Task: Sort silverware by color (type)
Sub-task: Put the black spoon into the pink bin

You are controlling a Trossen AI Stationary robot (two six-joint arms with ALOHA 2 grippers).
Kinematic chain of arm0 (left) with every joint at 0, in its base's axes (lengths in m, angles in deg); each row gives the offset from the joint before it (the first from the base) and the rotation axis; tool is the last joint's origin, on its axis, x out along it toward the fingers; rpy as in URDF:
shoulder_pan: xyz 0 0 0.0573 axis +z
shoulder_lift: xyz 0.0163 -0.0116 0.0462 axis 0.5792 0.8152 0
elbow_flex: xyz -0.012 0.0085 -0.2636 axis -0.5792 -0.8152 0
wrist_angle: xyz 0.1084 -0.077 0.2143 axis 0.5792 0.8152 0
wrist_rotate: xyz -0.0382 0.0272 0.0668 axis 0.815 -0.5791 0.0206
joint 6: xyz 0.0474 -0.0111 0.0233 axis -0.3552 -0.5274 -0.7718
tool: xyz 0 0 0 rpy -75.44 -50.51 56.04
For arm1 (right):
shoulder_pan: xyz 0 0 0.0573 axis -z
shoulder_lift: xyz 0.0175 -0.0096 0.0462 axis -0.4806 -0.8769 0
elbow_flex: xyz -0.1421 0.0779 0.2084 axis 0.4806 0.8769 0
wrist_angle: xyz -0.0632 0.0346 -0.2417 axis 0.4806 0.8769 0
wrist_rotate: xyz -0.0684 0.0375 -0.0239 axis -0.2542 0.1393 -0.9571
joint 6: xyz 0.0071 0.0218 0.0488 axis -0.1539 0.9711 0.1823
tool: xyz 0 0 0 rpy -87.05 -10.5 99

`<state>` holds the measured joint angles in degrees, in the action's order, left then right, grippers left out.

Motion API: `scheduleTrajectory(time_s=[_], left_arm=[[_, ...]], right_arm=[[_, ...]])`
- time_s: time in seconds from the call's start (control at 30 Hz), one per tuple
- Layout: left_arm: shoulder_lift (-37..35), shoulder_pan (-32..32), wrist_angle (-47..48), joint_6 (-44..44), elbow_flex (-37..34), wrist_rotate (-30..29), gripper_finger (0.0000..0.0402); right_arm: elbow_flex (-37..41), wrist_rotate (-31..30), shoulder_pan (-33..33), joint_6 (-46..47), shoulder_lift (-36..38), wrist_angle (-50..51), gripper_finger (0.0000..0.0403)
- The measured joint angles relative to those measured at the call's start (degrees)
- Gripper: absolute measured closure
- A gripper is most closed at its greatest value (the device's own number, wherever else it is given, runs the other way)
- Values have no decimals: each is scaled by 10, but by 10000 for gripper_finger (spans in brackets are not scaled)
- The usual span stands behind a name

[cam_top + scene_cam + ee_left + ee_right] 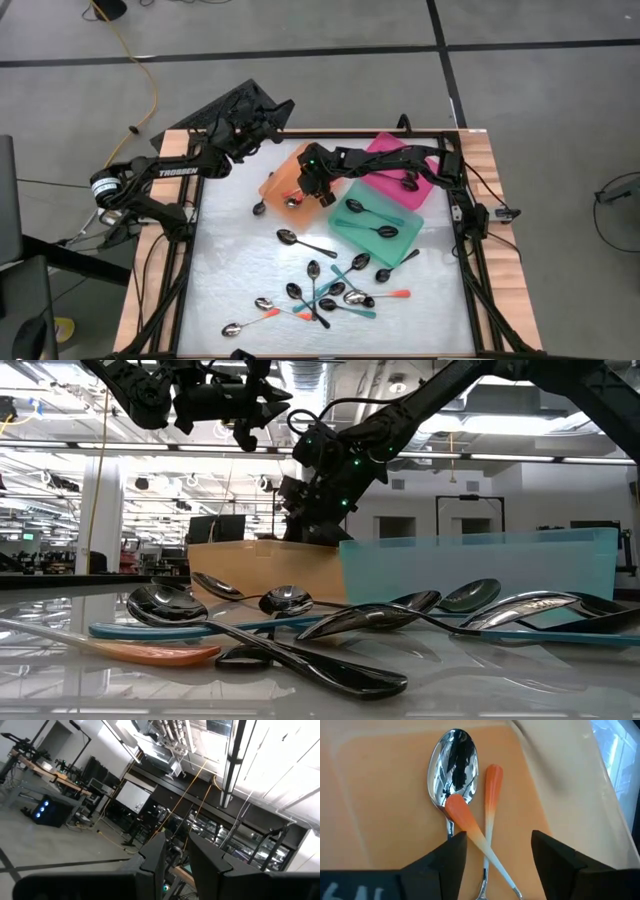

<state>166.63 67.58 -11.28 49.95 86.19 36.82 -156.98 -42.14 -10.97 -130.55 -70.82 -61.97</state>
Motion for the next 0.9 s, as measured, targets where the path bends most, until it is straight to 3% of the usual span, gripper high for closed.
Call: scheduleTrajectory(time_s=[0.7,0.9], left_arm=[[0,6,-16,37,0,-19,334],[0,21,35,41,0,-24,334]], right_arm=[[0,-1,22,56,85,24,171],[0,-1,38,59,120,54,171]])
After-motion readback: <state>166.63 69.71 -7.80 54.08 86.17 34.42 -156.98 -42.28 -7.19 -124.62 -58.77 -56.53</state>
